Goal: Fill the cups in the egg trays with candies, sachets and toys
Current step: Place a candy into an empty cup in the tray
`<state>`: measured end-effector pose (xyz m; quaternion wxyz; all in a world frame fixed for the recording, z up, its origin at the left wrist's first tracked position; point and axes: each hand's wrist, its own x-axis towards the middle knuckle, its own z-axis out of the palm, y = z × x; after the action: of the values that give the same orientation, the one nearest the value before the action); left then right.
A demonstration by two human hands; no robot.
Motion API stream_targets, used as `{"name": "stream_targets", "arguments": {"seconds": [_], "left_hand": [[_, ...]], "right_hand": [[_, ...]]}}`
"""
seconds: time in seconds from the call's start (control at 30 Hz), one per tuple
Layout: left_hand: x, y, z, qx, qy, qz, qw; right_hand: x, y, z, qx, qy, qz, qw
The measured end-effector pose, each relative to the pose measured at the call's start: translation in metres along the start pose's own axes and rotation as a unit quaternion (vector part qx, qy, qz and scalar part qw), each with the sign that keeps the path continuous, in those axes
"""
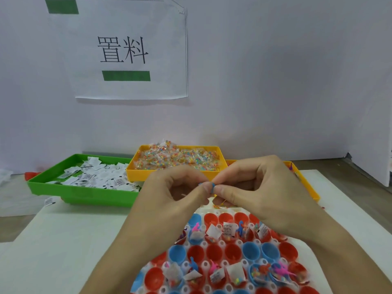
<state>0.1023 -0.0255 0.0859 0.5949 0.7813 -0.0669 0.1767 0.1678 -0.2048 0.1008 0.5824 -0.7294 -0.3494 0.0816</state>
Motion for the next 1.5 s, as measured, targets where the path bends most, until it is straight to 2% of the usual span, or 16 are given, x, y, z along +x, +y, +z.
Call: {"name": "stream_targets", "arguments": {"seconds": [0.13, 0.23, 0.37, 0.5, 0.6, 0.77, 1.33, 1.4, 1.5], "left_hand": [[-0.004, 0.009, -0.021, 0.052, -0.05, -0.02, 0.997], [-0.011, 0.011, -0.056, 0.117, -0.109, -0.1, 0.982], [-0.016, -0.001, -0.088, 0.208, -0.153, -0.218, 0.941], [-0.019, -0.012, -0.094, 0.278, -0.245, -0.279, 0.886], [-0.02, -0.016, -0.09, 0.307, -0.285, -0.296, 0.858], [-0.015, -0.021, -0.071, 0.347, -0.312, -0.292, 0.835], [-0.011, -0.026, -0.061, 0.348, -0.316, -0.289, 0.834], [-0.011, -0.023, -0.064, 0.356, -0.287, -0.279, 0.844], [-0.004, -0.02, -0.066, 0.385, -0.177, -0.23, 0.876]], "right_hand": [[-0.001, -0.001, -0.002, -0.042, 0.001, -0.003, 0.999], [-0.001, -0.003, -0.009, -0.042, 0.013, -0.006, 0.999], [-0.001, -0.004, -0.015, -0.031, 0.01, -0.019, 0.999], [-0.002, -0.004, -0.021, -0.035, 0.015, -0.024, 0.999], [-0.002, -0.005, -0.024, -0.078, 0.017, -0.031, 0.996], [-0.001, -0.004, -0.028, -0.12, 0.023, -0.042, 0.992], [0.0, -0.005, -0.035, -0.136, 0.031, -0.04, 0.989], [-0.001, -0.005, -0.037, -0.14, 0.035, -0.037, 0.989], [-0.002, -0.004, -0.043, -0.143, 0.041, -0.038, 0.988]]}}
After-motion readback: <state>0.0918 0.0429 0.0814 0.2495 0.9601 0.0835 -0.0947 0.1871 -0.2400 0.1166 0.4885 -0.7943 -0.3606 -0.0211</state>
